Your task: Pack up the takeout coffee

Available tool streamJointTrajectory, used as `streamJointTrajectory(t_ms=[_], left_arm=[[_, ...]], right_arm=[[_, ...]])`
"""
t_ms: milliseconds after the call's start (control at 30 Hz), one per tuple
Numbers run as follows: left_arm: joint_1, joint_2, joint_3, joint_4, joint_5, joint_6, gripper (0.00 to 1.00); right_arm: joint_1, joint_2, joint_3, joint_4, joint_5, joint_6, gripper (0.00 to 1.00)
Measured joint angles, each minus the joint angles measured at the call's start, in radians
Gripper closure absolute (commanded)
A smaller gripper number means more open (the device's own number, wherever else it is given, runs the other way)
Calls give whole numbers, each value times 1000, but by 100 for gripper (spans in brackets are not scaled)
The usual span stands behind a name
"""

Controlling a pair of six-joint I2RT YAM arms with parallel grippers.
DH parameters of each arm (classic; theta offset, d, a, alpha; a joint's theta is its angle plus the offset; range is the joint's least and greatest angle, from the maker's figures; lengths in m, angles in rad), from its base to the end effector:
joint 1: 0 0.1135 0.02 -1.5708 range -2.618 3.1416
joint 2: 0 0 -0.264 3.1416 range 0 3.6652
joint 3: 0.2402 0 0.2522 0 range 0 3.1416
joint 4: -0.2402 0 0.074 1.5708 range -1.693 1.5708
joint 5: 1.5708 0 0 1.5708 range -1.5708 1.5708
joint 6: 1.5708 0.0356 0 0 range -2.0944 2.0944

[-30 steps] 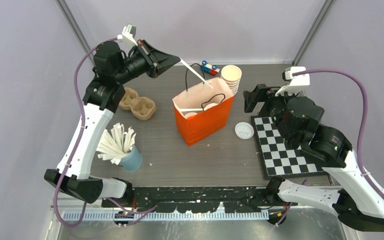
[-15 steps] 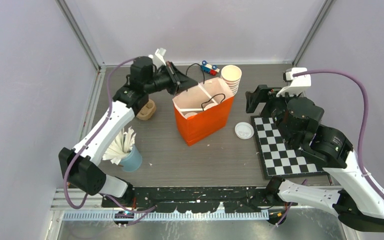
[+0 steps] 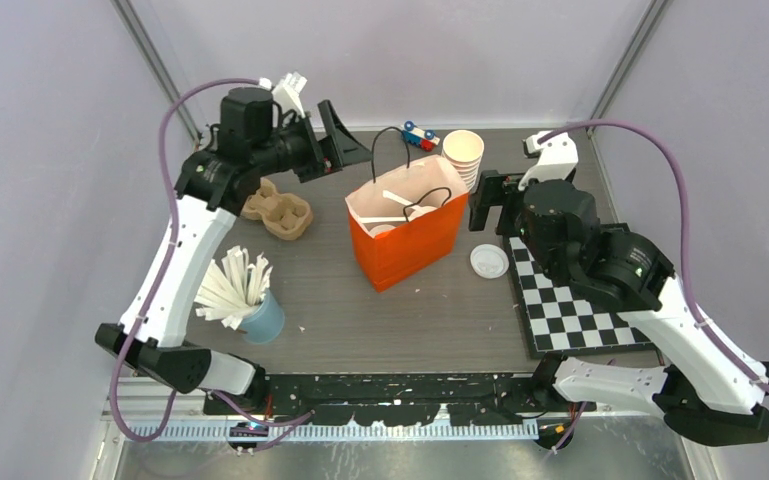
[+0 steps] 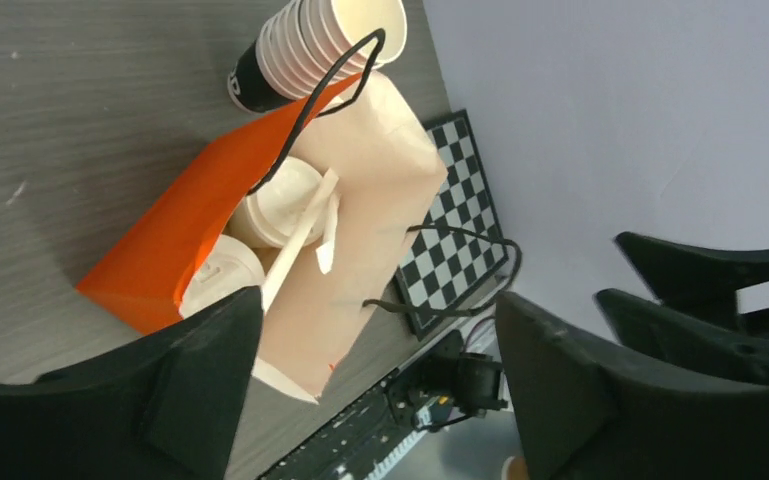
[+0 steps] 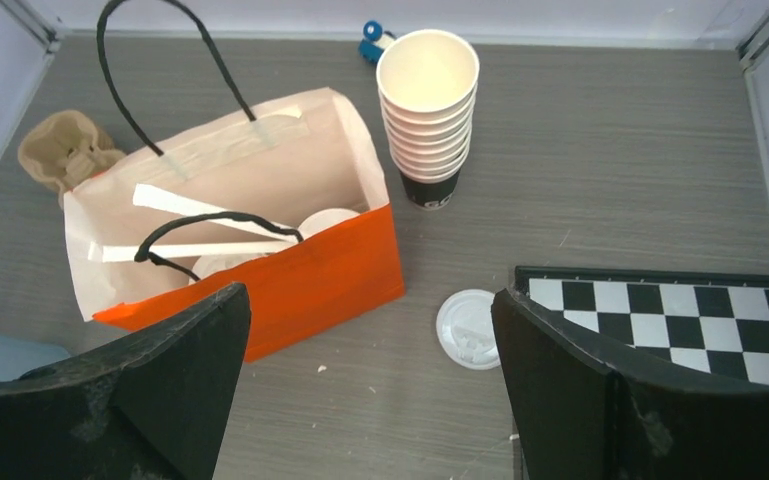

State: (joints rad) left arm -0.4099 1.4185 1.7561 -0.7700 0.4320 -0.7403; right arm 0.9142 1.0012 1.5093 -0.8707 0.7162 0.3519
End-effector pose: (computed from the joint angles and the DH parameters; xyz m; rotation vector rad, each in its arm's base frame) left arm 0.2580 -0.1283 0.4676 -0.0555 2.1581 -1.1376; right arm 0.1142 0.1099 0.4716 -0.0524 1.8451 0.1905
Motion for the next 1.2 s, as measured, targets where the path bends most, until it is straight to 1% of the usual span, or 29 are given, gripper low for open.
streamJointTrajectory(t_ms=[100,300,400,567,667,800,1200], left_arm=[[7,-36,48,-69,-49,76,0],[8,-138,51,-162,-124,172,0],[8,-225,0,-165,-159,200,0],[8,-419,-159,-169,-210,220,0],[8,-487,-228,-169,-227,221,0],[8,-516,-261,-169,-231,224,0],[8,-489,-263,-162,-222,227,0]], right_arm=[[0,24,10,-37,-22,33,5],[0,26,37,-126,-27,146,4],[0,26,41,-163,-23,192,2],[0,26,41,-214,-22,243,2],[0,26,41,-222,-22,269,2],[0,26,36,-223,-21,305,2],[0,-25,-2,-222,-18,369,3]])
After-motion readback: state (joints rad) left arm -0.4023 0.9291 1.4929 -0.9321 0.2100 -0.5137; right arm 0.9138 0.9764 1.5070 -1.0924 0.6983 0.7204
